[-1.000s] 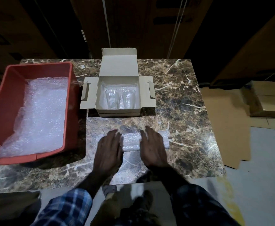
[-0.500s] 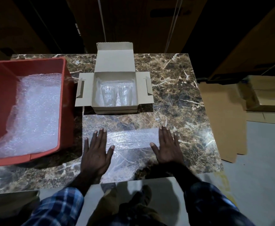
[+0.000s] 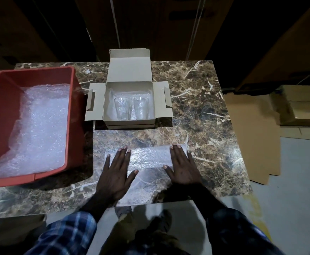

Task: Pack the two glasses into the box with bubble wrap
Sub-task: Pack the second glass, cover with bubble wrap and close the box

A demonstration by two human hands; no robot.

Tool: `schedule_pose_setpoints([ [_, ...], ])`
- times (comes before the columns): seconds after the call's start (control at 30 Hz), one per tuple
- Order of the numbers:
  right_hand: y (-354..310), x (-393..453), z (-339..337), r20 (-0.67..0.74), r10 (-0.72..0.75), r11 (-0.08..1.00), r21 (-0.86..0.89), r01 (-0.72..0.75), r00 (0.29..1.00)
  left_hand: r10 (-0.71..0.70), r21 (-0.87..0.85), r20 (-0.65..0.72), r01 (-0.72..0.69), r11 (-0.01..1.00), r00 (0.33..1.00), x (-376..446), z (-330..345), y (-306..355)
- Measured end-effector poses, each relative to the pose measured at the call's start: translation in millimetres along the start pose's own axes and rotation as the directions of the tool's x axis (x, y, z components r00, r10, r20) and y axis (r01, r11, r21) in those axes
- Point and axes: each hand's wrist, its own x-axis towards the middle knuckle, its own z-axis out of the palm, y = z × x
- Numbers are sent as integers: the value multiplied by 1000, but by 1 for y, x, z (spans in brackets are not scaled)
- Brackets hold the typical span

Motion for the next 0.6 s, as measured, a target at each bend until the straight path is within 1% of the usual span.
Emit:
schedule_pose_setpoints([
  [0.07, 10, -4, -4, -42, -29, 1000, -5, 29, 999, -15, 0, -10, 15, 1000, 1000, -2, -5, -6],
  [0.13, 14, -5, -1, -118, -136, 990, 11, 139, 984, 12, 3, -34, -11, 1000, 999, -3, -7, -6],
  [0.17, 13, -4, 1, -179, -194, 980, 10, 199, 965, 40, 8, -49, -40, 999, 998, -3, -7, -4],
  [0.23, 13, 0, 4, -294, -253, 964, 7, 267, 922, 112, 21, -84, -110, 994, 990, 1, -7, 1],
  [0.3, 11, 2, 3, -364, -248, 959, 39, 280, 898, 183, 33, -135, -181, 983, 974, 6, -6, 8],
  [0.33, 10, 3, 1, -378, -228, 961, 61, 270, 897, 212, 36, -167, -209, 977, 963, 9, -6, 12],
  [0.47, 5, 6, -11, -360, -145, 965, 154, 212, 921, 278, 54, -327, -275, 960, 903, 16, -12, 17],
  [0.53, 5, 5, -18, -356, -115, 964, 186, 191, 927, 234, 10, -377, -248, 969, 896, 15, -18, 15],
  [0.6, 10, 4, -21, -344, -86, 960, 221, 170, 935, 130, -99, -382, -180, 979, 915, 13, -24, 10],
])
